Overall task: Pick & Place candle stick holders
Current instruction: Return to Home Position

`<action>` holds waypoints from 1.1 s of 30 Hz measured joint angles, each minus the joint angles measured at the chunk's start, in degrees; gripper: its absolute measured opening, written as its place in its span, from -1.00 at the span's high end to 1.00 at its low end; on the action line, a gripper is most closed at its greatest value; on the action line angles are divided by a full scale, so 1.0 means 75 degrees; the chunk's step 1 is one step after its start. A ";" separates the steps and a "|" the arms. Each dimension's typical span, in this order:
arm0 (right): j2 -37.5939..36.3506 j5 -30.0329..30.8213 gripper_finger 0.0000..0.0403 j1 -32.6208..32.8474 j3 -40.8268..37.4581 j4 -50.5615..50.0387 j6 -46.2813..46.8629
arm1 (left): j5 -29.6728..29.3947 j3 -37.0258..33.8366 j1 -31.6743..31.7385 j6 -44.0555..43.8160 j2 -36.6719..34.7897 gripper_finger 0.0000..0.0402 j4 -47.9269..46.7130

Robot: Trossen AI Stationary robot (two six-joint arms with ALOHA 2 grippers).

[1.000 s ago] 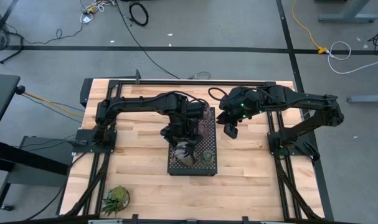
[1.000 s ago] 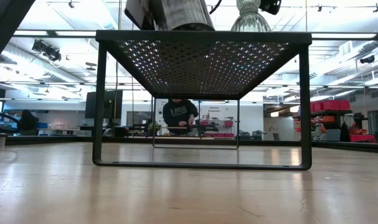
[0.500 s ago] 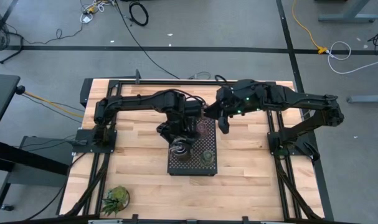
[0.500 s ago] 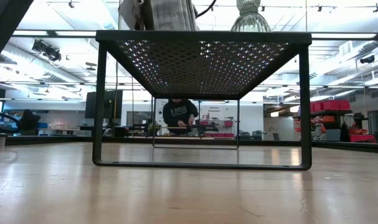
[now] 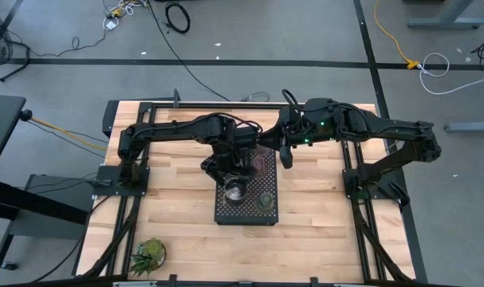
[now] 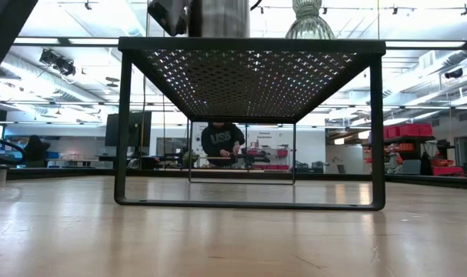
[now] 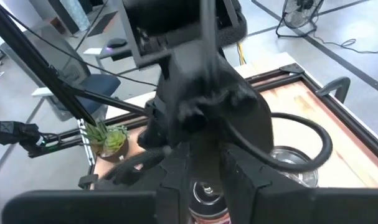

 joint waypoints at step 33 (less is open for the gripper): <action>0.0025 -0.0002 0.58 0.0000 -0.0012 0.0475 0.0000 | -0.2186 0.0017 -0.0178 0.2450 -0.1978 -0.99 0.0826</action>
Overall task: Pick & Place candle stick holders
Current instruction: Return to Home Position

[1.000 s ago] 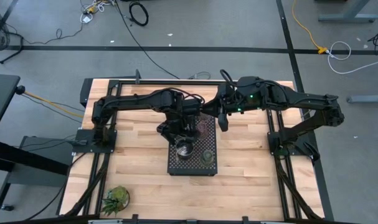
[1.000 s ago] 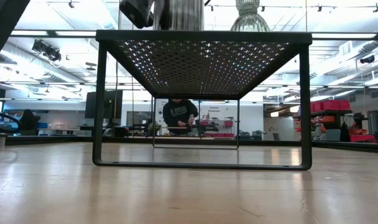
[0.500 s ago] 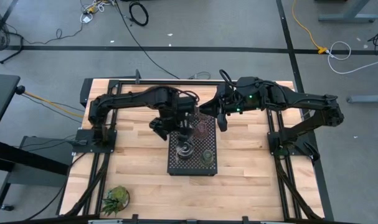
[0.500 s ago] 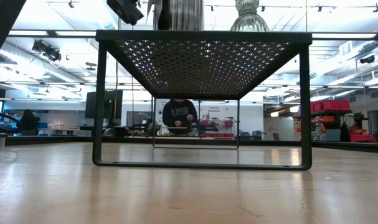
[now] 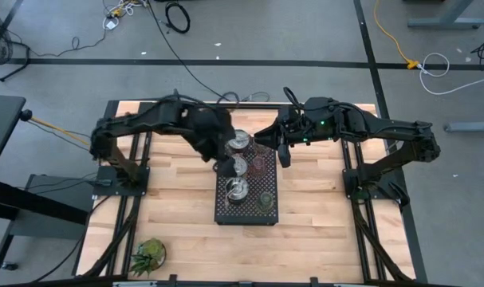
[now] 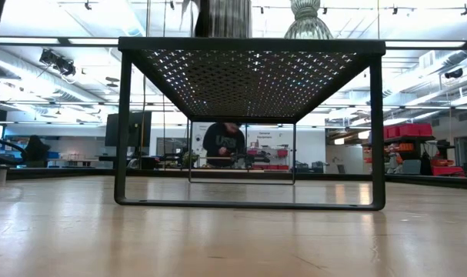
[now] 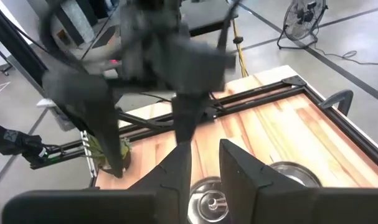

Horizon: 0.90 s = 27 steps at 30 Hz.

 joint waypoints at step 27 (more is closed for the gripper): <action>-0.1844 0.0329 0.58 0.1699 0.0006 0.0700 -0.0244 | -0.2956 -0.2458 -0.1199 0.4458 -0.5755 -0.99 0.0231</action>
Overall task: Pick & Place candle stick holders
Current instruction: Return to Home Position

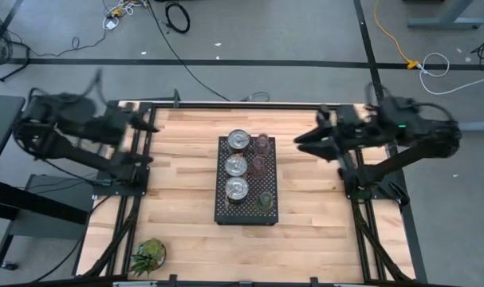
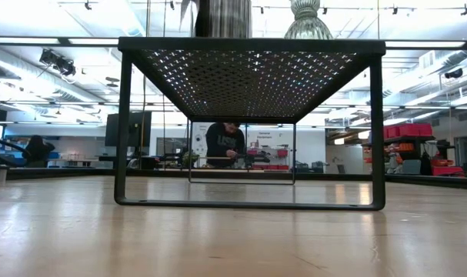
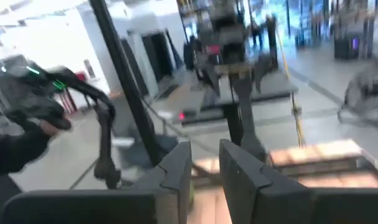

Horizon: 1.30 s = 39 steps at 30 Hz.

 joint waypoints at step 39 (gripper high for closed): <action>-0.3769 0.0800 0.58 -0.1181 -1.1798 1.1973 0.1134 | 0.0444 -1.0607 -0.0045 -0.0473 -0.7187 -0.99 0.6889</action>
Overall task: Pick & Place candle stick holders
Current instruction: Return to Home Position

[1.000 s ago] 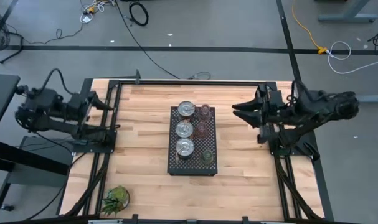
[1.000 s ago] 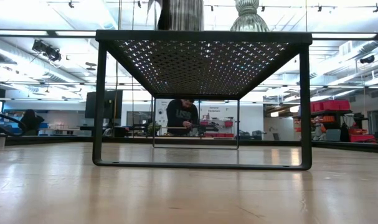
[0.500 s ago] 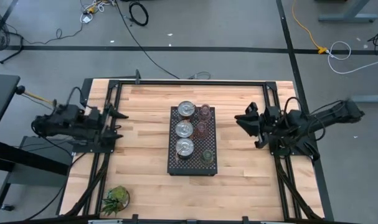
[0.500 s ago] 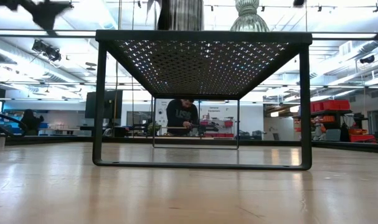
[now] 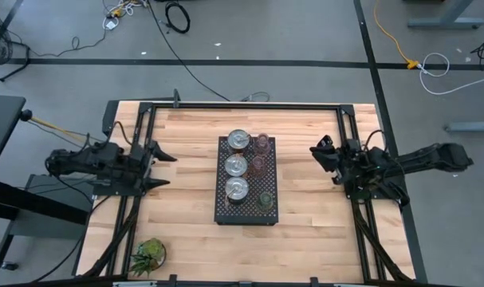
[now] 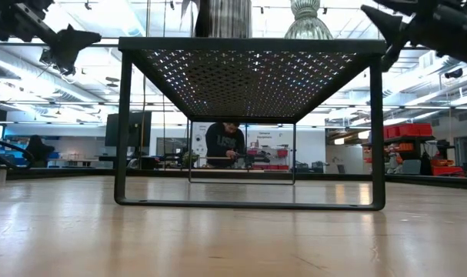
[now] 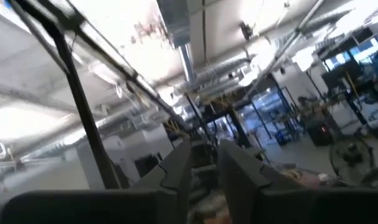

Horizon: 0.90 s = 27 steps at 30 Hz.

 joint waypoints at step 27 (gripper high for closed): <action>0.0143 -0.2014 0.58 -0.0133 0.0018 -0.2357 0.1934 | 0.0128 -0.1943 0.0000 -0.0314 0.0025 -0.99 0.1818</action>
